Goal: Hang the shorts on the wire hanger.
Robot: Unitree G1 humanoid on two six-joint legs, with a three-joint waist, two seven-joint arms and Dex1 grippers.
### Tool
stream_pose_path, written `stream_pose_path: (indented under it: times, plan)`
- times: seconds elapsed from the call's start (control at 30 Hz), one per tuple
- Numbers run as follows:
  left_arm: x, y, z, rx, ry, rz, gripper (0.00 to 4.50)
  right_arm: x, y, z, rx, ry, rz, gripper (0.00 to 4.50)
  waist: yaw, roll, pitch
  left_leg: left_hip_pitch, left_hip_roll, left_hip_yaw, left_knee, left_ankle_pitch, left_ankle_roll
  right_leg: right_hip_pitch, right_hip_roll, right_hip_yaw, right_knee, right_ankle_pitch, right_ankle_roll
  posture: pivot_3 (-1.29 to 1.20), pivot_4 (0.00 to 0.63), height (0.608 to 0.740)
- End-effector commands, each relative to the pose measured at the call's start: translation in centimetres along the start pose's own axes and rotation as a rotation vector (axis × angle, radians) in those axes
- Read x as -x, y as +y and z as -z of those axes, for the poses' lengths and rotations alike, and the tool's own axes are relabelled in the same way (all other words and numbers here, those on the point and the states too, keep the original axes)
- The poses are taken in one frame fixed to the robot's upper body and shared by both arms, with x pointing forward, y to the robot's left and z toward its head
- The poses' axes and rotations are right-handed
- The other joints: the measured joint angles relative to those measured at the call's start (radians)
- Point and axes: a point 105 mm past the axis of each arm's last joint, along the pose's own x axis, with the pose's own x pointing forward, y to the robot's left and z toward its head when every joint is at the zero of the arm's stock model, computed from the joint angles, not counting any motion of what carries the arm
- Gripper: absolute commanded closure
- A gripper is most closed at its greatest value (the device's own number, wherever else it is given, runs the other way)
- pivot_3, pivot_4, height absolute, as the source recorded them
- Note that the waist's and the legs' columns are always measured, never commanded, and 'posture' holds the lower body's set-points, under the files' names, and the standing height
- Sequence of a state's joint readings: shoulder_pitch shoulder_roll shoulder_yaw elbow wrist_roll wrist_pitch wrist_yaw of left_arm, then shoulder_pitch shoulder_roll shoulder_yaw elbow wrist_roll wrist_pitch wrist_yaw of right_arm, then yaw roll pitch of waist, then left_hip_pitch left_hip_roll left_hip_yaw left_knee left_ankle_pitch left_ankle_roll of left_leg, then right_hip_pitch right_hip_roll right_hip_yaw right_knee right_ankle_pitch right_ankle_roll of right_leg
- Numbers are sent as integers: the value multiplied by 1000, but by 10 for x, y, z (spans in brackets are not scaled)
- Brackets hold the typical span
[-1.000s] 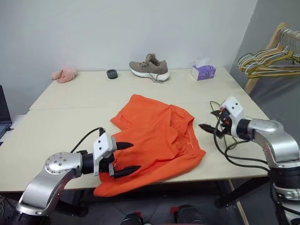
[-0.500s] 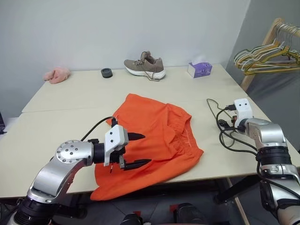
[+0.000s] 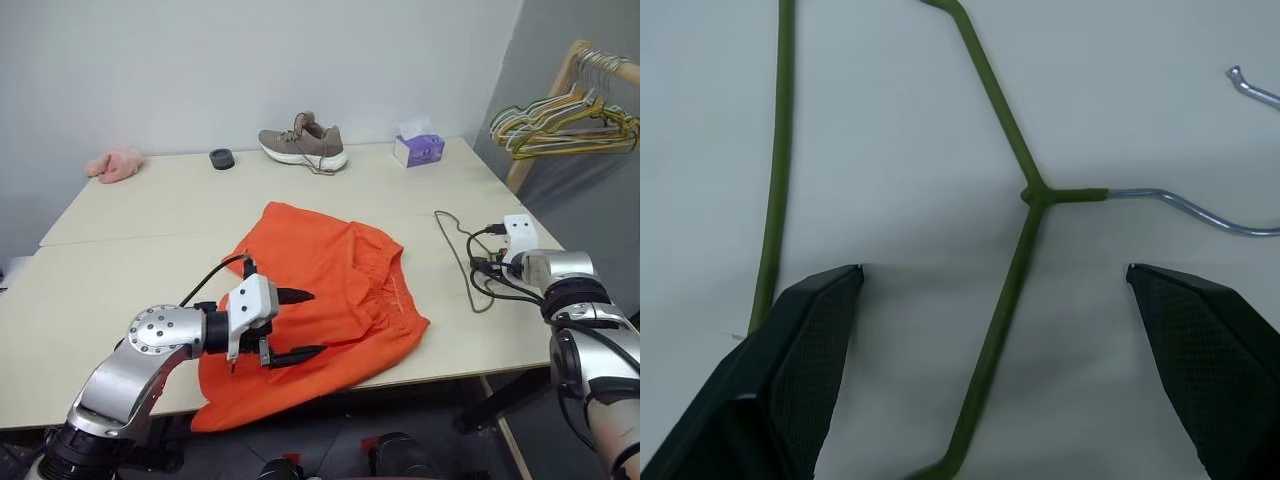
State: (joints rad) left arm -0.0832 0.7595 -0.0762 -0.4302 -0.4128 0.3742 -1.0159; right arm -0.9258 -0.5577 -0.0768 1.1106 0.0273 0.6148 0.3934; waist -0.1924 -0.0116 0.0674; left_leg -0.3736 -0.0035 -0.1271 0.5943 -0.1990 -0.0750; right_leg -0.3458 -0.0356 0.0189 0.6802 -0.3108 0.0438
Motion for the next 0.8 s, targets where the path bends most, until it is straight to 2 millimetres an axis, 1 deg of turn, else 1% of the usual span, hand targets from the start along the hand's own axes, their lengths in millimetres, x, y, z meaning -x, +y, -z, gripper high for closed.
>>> stream_pose_path:
  times: [0.03, 0.1, 0.13, 0.2, 0.23, 0.3, 0.4, 0.47, 0.63, 0.7, 0.77, 0.8]
  plan:
    - [1, 1, -7, -40, -22, -2, 0, -5, -7, 39, -6, 143, 23, 532, 2, -1, 0, 1, 0, -1, 0, 0, 0, 2, 0, -1, 0, 0, 0, -167, 0, 740]
    - [0, 2, -8, -42, -25, -3, 0, -8, -7, 49, 11, 169, 33, 1140, 5, -2, -2, 7, 0, -2, 0, 0, 0, 8, 0, -2, -1, -1, -2, -165, 0, 740]
    - [0, 2, -9, -43, -26, -3, 0, -9, -6, 52, 24, 174, 40, 1456, 6, -3, -4, 9, 0, -2, 0, 0, 0, 11, 0, -2, -1, -3, -5, -165, 0, 740]
    - [0, 4, -9, -42, -31, -8, 0, -12, -6, 54, 48, 171, 65, 2157, 7, -6, -8, 10, 0, -4, 0, 0, 0, 12, 0, -3, -1, -4, -7, -166, 0, 740]
    - [0, 4, -10, -39, -34, -11, 0, -13, -5, 55, 51, 166, 77, 2402, 7, -7, -11, 10, 0, -4, 0, 0, 0, 12, 0, -3, -1, -4, -7, -164, 0, 740]
    - [0, 5, -12, -35, -37, -17, 0, -15, -3, 55, 72, 155, 91, 3102, 9, -10, -15, 11, 0, -5, 0, 0, 0, 13, 0, -4, -1, -4, -7, -164, 0, 740]
    - [1, 8, -13, -20, -34, -31, 0, -17, 0, 50, 88, 129, 104, 3993, 12, -13, -20, 11, -1, -5, 1, 0, 0, 13, -1, -3, -1, -4, -6, -163, 0, 740]
    - [2, 12, -14, -14, -30, -54, 0, -17, 0, 43, 76, 100, 124, 4478, 15, -14, -21, 11, -1, -5, 1, 0, 0, 13, -1, -3, -1, -4, -6, -165, 0, 740]
    - [2, 27, -15, -27, -31, -134, 0, -14, 0, 24, 53, 46, 129, 4478, 19, -13, -21, 11, -1, -5, 1, 0, 0, 13, -1, -3, -1, -4, -6, -173, 0, 740]
    - [2, 34, -16, -39, -34, -167, 0, -11, -2, 12, 63, 9, 132, 4478, 19, -12, -20, 11, -1, -5, 1, 0, 0, 13, -1, -3, -1, -4, -6, -174, 0, 740]
    - [2, 42, -15, -51, -32, -217, 0, -6, -6, -7, 136, -65, 147, 4478, 18, -10, -19, 10, -2, -4, 1, 0, 0, 13, -1, -2, -1, -4, -6, -174, 0, 740]
    - [4, 50, -13, -55, -25, -261, 0, -1, -7, -24, 210, -136, 156, 4478, 18, -7, -17, 10, -2, -4, 1, 0, 0, 12, -1, -2, -1, -4, -6, -175, 0, 740]
